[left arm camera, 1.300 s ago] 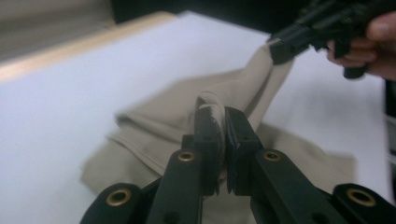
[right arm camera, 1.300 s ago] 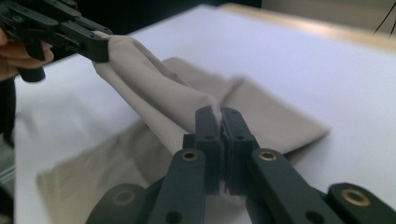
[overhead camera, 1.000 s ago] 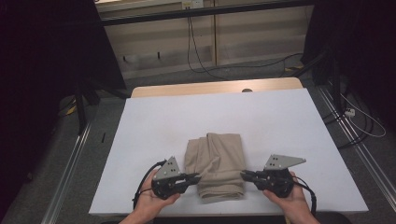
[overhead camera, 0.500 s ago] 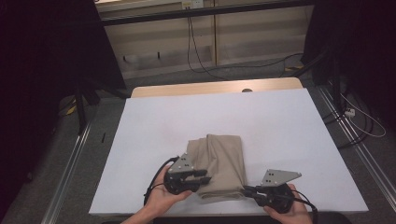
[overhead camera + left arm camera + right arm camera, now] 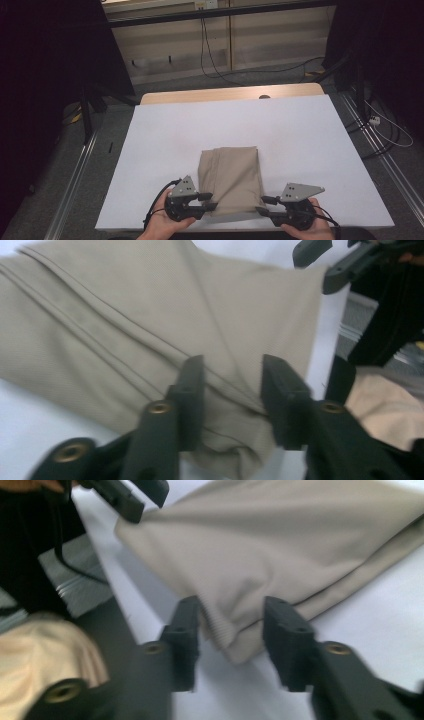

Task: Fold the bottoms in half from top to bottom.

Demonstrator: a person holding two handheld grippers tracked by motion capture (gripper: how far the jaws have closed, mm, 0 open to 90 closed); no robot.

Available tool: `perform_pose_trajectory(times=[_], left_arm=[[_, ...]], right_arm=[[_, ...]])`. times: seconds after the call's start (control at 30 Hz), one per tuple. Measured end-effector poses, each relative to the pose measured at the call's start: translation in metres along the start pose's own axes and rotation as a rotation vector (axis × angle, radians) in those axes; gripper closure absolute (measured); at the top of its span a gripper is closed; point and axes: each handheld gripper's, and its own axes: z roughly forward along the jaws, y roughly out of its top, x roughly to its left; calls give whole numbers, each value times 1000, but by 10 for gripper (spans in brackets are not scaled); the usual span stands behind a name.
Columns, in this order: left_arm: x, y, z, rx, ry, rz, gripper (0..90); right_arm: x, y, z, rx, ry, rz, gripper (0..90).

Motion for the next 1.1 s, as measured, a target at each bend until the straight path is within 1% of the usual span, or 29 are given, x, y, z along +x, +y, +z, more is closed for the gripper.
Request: perform_pose_trajectory(times=[0.03, 0.07, 0.1, 0.13, 0.17, 0.2, 0.27, 0.3, 0.33, 0.4, 0.43, 0.5, 0.53, 0.57, 0.63, 0.67, 0.7, 0.73, 0.77, 0.8, 0.87, 0.9, 0.93, 0.97, 1.0, 1.07, 1.1], left_arm=[[3, 1, 0, -5, 29, -14, 477], [6, 2, 0, -8, 38, -30, 422], [10, 3, 0, -16, 48, -34, 405], [13, 3, -1, -26, 73, -27, 388], [15, 4, -1, -37, 93, -22, 330], [20, 6, -3, -51, 129, -24, 276], [30, 6, -6, -78, 163, -25, 233], [35, 6, -7, -88, 186, -27, 209], [40, 6, -9, -94, 214, -39, 198], [49, 5, -12, -108, 244, -76, 183], [53, 5, -15, -113, 257, -84, 179], [60, 3, -18, -126, 271, -92, 154], [63, 3, -20, -136, 278, -96, 151], [66, 2, -22, -140, 274, -92, 135], [71, 1, -25, -147, 296, -89, 117], [73, 0, -28, -166, 305, -104, 99], [76, 0, -30, -173, 315, -110, 90], [79, -1, -32, -177, 321, -109, 82], [82, -3, -35, -180, 333, -109, 72], [84, -4, -37, -192, 340, -118, 56], [89, -8, -40, -189, 342, -127, 56], [90, -10, -42, -191, 348, -123, 56], [90, -12, -42, -180, 373, -112, 56], [90, -14, -41, -167, 381, -108, 59], [90, -16, -42, -160, 372, -117, 67], [89, -18, -43, -179, 350, -139, 67], [89, -17, -43, -177, 353, -135, 67]], right_arm=[[-2, 1, -1, -15, -8, 8, 508], [-4, 2, -2, -24, -20, 15, 476], [-6, 3, -2, -31, -36, 20, 428], [-9, 4, -1, -34, -48, 21, 423], [-12, 5, -1, -36, -56, 24, 416], [-15, 5, -1, -40, -65, 26, 391], [-22, 8, 0, -46, -90, 29, 373], [-25, 9, 0, -56, -111, 31, 345], [-29, 11, 0, -58, -136, 29, 319], [-38, 12, -1, -61, -171, 43, 299], [-42, 13, -1, -61, -187, 48, 280], [-51, 13, -3, -73, -207, 76, 271], [-55, 14, -4, -74, -217, 80, 255], [-59, 14, -5, -73, -230, 85, 250], [-68, 15, -6, -82, -247, 91, 236], [-72, 16, -8, -84, -261, 94, 227], [-76, 16, -9, -85, -281, 94, 224], [-81, 16, -10, -88, -294, 96, 224], [-85, 15, -12, -94, -300, 109, 222], [-88, 13, -14, -100, -316, 126, 214], [-92, 7, -18, -108, -336, 143, 213], [-93, 4, -19, -110, -344, 147, 211], [-94, 2, -22, -116, -354, 154, 209], [-95, 0, -25, -126, -367, 166, 205], [-96, -1, -28, -136, -370, 177, 200], [-95, -3, -31, -148, -379, 190, 199], [-94, -2, -31, -156, -375, 196, 199]])
